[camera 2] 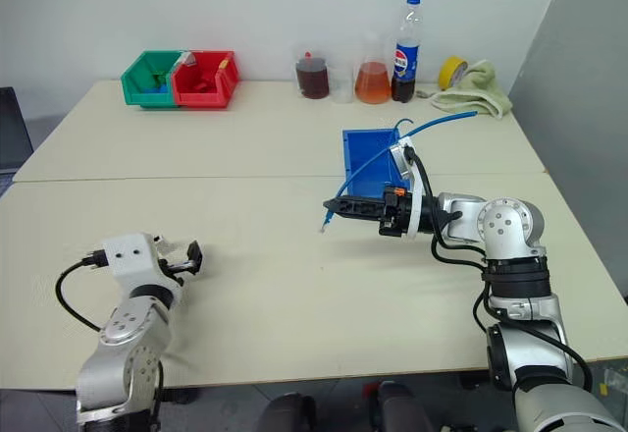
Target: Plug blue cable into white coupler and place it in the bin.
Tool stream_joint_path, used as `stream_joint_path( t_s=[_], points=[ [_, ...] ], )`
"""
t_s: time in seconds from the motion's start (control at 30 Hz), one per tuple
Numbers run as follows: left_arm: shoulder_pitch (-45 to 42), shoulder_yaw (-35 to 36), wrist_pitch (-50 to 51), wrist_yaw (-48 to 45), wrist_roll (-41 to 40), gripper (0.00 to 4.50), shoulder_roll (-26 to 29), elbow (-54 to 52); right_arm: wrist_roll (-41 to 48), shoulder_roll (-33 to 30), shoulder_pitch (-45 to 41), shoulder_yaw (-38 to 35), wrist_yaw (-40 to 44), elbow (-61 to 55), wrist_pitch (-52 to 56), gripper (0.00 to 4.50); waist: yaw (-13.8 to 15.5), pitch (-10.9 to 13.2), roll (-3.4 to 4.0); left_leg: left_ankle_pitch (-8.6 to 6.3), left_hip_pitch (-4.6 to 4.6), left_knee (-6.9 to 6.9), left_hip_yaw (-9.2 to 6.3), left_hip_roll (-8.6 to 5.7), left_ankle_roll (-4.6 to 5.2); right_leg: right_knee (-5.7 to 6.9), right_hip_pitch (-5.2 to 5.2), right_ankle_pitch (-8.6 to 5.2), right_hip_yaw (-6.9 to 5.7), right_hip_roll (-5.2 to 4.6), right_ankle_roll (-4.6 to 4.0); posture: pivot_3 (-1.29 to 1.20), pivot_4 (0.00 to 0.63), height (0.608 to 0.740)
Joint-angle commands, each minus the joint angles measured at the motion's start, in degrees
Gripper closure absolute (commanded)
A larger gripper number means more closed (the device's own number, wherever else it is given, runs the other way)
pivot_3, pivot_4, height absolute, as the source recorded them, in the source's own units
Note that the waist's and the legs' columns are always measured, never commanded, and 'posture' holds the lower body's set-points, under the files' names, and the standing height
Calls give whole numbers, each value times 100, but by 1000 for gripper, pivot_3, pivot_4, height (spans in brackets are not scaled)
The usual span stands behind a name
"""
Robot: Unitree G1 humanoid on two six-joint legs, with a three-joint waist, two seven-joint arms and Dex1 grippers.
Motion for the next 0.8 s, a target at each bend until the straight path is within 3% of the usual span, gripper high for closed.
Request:
stream_joint_path(
  t_s=[0.03, 0.4, 0.77, 0.8],
  points=[
    [-147, 234, -83, 242, 109, 40, -97, 141, 60, -45, -124, -150, -3, -229, 35, 4476, 0, 0, 0, 0, 0, 0, -1, 1, 0, -1, 0, 0, -1, 0, 0, 0, 150, 740],
    [-607, 203, -233, 84, 192, 40, 41, 882, 117, -55, -21, -254, -142, -401, 100, 4476, 16, 0, 0, 0, 2, 18, -2, -3, 0, -2, 13, 8, -1, -1, 12, 0, 150, 740],
    [-699, 257, -7, 106, 210, 40, 58, 981, 106, -29, 20, -304, -197, -455, 105, 4476, 13, 0, 0, 0, 10, 20, -3, -2, 0, 1, 21, 10, -1, -1, 11, 0, 150, 740],
    [-687, 250, 0, 116, 229, 206, 60, 961, 107, -29, 23, -304, -202, -456, 102, 4476, 13, 0, 0, 0, 11, 20, -3, -2, 0, 1, 21, 10, -2, -1, 10, 0, 150, 740]
  ],
)
